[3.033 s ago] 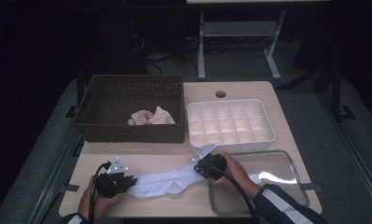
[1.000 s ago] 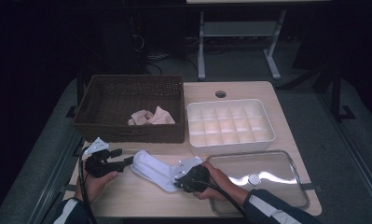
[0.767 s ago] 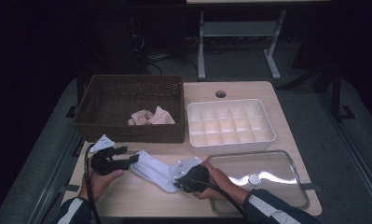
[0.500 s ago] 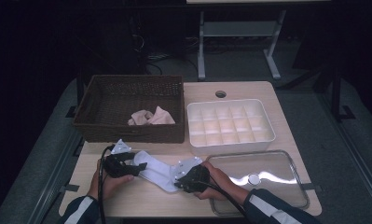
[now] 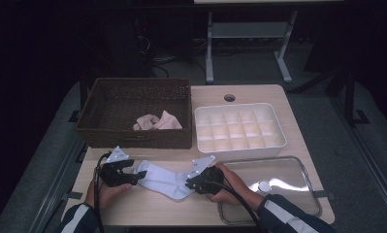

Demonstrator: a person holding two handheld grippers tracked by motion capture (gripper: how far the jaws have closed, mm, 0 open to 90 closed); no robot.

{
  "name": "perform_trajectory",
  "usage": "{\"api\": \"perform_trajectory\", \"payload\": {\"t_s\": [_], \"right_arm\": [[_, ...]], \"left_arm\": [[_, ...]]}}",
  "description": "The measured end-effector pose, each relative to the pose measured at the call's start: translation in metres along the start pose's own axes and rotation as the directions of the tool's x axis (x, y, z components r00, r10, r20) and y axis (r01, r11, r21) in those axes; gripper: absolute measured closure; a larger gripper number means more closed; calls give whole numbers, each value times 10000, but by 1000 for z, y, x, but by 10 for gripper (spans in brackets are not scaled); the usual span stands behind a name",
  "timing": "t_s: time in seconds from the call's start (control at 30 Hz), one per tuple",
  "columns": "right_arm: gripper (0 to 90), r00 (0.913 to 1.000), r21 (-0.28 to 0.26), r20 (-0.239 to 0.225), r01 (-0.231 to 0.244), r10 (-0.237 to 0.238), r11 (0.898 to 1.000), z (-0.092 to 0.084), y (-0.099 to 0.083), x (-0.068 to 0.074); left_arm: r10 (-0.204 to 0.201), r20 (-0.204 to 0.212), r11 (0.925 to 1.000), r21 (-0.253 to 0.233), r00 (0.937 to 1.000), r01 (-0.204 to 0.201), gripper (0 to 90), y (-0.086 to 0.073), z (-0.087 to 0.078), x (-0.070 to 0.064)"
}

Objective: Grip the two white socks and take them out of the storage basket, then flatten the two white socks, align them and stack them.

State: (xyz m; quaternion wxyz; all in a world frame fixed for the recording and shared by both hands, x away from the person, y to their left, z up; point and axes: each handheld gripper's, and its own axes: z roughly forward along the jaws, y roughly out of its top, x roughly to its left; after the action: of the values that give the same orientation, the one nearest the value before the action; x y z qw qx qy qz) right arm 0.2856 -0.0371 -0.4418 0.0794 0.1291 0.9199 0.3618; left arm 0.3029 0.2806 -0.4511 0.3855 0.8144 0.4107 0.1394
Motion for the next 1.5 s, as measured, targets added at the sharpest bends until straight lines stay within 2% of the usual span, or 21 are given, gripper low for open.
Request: {"api": "perform_trajectory", "payload": {"t_s": [0.03,0.07,0.13,0.2,0.27,0.37,0.43,0.5,0.6,0.73,0.93,1.1,1.23,1.3,1.37,1.4,1.47,1.5], "right_arm": [[871,9997,-71,48,-219,219,9997,-2,3,1],[890,9996,-217,130,-233,236,9995,-3,7,0],[896,9993,-236,246,-290,296,9993,1,12,1],[898,9992,-78,371,-171,173,9998,8,14,0],[898,9991,11,363,-217,216,9998,15,15,-2],[899,9993,154,367,-118,113,9998,25,18,-2],[899,9995,357,329,24,-36,9994,31,16,-1],[898,9998,608,187,3,-14,9982,36,13,-1],[898,9999,585,94,-128,123,9982,37,12,-3],[898,9997,637,249,72,-88,9979,36,12,-2],[898,9998,608,170,-57,47,9981,36,12,-2],[897,9999,624,155,43,-53,9980,36,12,-3],[898,9999,630,127,-11,3,9980,36,12,-3],[897,9999,648,114,46,-53,9979,36,11,-3],[897,10000,646,81,26,-31,9979,36,11,-4],[897,10000,612,78,-44,39,9981,36,11,-4],[894,10000,617,47,-83,80,9981,36,11,-5],[894,10000,625,42,-88,85,9980,36,11,-5]], "left_arm": [[27,-104,10000,-8,9999,-27,258,2,1,1],[104,-215,9999,34,9997,-103,248,3,3,1],[119,-99,9997,219,9999,-117,244,4,8,0],[418,-226,9979,501,9989,-406,243,3,13,-3],[555,-127,9958,735,9984,-544,238,1,16,-3],[968,-413,9897,1095,9944,-918,227,-2,19,-5],[822,-301,9914,1046,9962,-786,216,-4,19,-5],[865,-234,9908,1061,9960,-836,216,-4,19,-4],[885,-183,9906,1062,9959,-860,218,-4,19,-3],[921,-146,9895,1132,9956,-899,254,-4,18,-4],[1068,221,9871,1174,9940,-1087,396,-3,15,-8],[994,437,9870,1222,9941,-1040,496,-3,13,-10],[1188,911,9831,1287,9887,-1300,657,-2,12,-12],[1138,1086,9833,1299,9875,-1276,709,-2,12,-12],[1175,1252,9827,1283,9852,-1335,752,-2,12,-11],[1037,1355,9836,1331,9853,-1218,765,-2,11,-11],[1138,1558,9813,1368,9812,-1355,786,-2,10,-11],[1332,1611,9781,1380,9779,-1559,790,-3,9,-11]]}}
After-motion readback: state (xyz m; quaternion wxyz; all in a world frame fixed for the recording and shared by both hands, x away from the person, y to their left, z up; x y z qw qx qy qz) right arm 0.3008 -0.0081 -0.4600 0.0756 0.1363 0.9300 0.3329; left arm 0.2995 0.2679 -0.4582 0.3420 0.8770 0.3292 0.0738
